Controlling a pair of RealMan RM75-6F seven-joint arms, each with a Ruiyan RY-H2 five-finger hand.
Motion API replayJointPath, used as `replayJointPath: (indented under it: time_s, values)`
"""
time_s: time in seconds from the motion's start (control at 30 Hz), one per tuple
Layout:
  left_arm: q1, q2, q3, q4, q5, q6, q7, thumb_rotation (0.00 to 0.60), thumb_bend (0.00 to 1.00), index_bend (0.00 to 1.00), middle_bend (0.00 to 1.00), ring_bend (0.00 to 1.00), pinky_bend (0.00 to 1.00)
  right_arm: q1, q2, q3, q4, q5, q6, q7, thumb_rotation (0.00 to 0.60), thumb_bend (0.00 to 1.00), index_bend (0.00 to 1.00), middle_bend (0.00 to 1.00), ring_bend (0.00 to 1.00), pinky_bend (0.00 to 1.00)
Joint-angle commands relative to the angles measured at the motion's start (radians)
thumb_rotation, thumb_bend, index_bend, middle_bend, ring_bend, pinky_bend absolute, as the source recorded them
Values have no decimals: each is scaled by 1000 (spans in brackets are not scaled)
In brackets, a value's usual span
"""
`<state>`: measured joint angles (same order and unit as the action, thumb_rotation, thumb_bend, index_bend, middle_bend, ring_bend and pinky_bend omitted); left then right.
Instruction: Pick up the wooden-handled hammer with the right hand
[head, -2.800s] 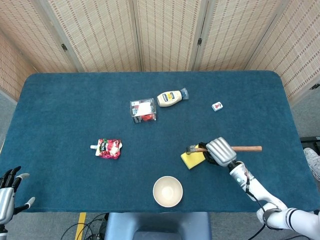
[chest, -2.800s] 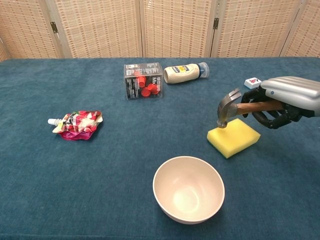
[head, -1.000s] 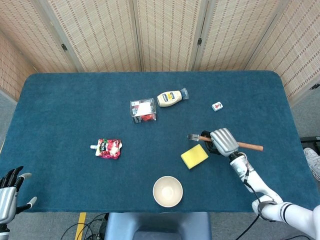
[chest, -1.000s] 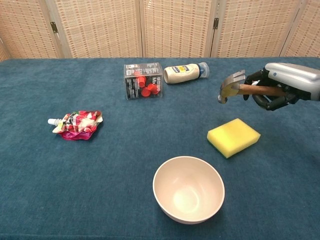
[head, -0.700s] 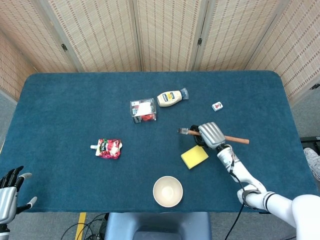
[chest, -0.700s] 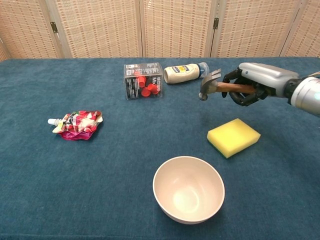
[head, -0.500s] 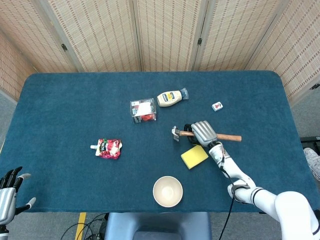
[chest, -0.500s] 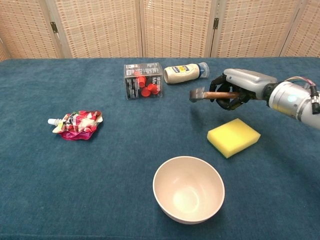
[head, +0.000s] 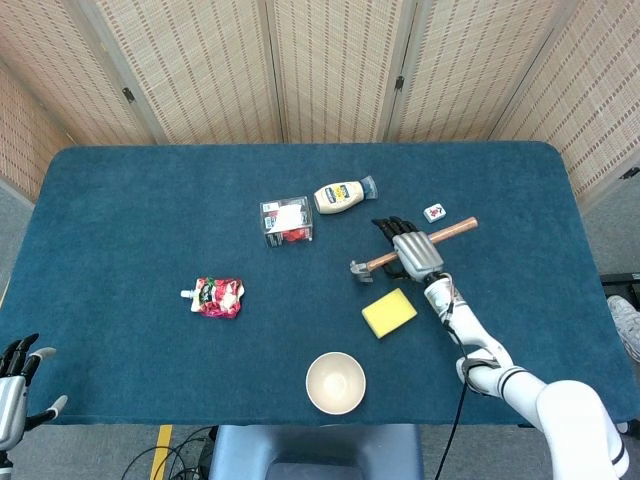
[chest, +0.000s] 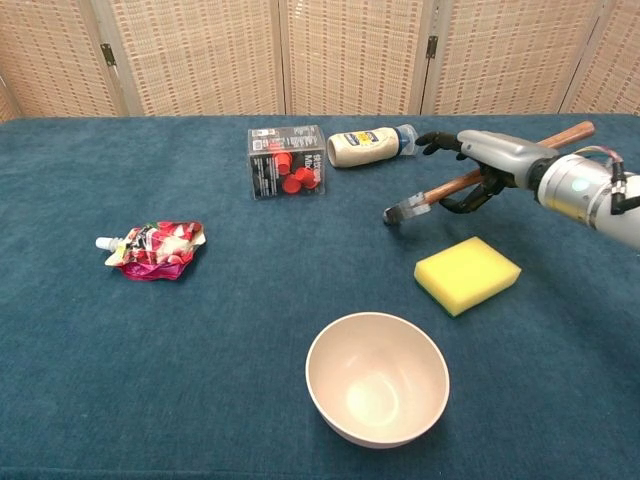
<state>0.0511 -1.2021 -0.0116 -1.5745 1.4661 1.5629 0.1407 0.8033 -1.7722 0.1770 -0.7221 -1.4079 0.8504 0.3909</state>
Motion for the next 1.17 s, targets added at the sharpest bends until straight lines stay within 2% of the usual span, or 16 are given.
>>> replayJointPath:
  time_s: [0.03, 0.27, 0.43, 0.53, 0.6, 0.8, 1.17]
  values:
    - [-3, 0, -1, 0, 4, -1, 0, 600, 201, 290, 134, 116, 213, -50, 74, -10, -64, -6, 60, 14, 600, 290, 0, 94, 40, 136]
    - [-21, -5, -5, -10, 17, -15, 13, 600, 201, 291, 133, 116, 213, -146, 227, -34, -221, -8, 156, -30, 600, 215, 0, 97, 40, 136]
    - [-26, -1, -9, -22, 25, -9, 22, 600, 201, 290, 134, 116, 213, -218, 320, -56, -330, -26, 252, -65, 600, 207, 0, 154, 40, 136]
    - [-26, 1, -10, -29, 28, -4, 27, 600, 201, 290, 134, 116, 213, -272, 374, -73, -405, -37, 321, -99, 600, 291, 5, 228, 62, 136]
    - [-26, 1, -9, -32, 31, -1, 30, 600, 201, 290, 134, 116, 213, -311, 408, -86, -456, -48, 374, -128, 600, 346, 56, 275, 101, 142]
    - [-27, -2, -10, -35, 42, 10, 33, 600, 201, 291, 134, 116, 213, -423, 492, -137, -566, -79, 497, -190, 600, 351, 193, 334, 174, 197]
    - [-31, -12, -10, -36, 73, 30, 36, 600, 201, 290, 134, 116, 213, -618, 581, -195, -687, -84, 682, -251, 600, 351, 235, 365, 204, 227]
